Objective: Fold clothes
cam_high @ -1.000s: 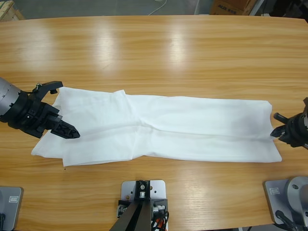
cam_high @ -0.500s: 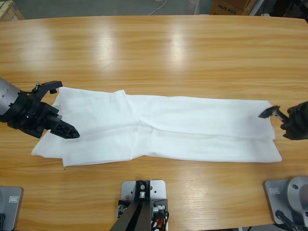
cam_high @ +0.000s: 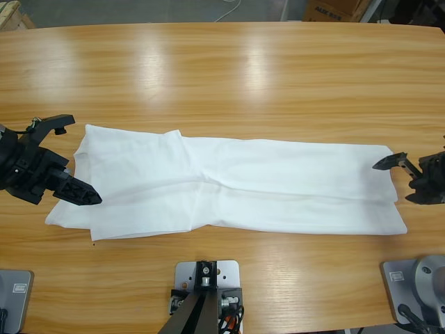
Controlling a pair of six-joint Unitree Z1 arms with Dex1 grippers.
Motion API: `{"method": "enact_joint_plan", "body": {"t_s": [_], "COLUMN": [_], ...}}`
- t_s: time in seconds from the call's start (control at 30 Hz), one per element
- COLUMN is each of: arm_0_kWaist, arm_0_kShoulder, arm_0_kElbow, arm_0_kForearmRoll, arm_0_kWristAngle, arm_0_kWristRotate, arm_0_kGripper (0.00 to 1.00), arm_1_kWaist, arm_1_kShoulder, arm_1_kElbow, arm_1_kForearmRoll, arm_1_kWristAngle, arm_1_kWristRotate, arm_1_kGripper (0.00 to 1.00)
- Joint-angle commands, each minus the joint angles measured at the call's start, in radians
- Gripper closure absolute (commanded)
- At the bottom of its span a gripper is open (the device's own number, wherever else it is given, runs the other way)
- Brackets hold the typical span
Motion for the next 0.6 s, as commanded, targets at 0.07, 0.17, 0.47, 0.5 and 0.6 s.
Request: {"method": "enact_joint_plan", "body": {"t_s": [0.07,0.17,0.47,0.5,0.6], "arm_0_kWaist": [-0.006,-0.006,-0.010,-0.014,-0.035], "arm_0_kShoulder": [-0.027,-0.028,-0.030,-0.034,-0.046], "arm_0_kElbow": [0.009,-0.003,-0.150,-0.160,-0.165], "arm_0_kForearmRoll": [0.018,0.038,0.126,0.128,0.128], "arm_0_kWristAngle": [0.018,0.019,0.043,0.048,0.060], "arm_0_kWristRotate": [0.009,0.009,-0.044,-0.059,-0.090], "arm_0_kGripper": [0.092,0.092,0.092,0.092,0.092], "arm_1_kWaist": [-0.052,-0.117,-0.060,-0.041,-0.033], "arm_1_kShoulder": [0.075,0.116,0.107,0.110,0.129], "arm_1_kElbow": [0.008,0.021,0.024,0.023,0.013], "arm_1_kForearmRoll": [-0.014,-0.071,-0.072,-0.070,-0.057], "arm_1_kWristAngle": [0.021,0.074,0.142,0.142,0.156], "arm_1_kWristRotate": [0.025,0.020,-0.015,-0.014,-0.014], "arm_1_kGripper": [0.000,0.000,0.000,0.000,0.000]}}
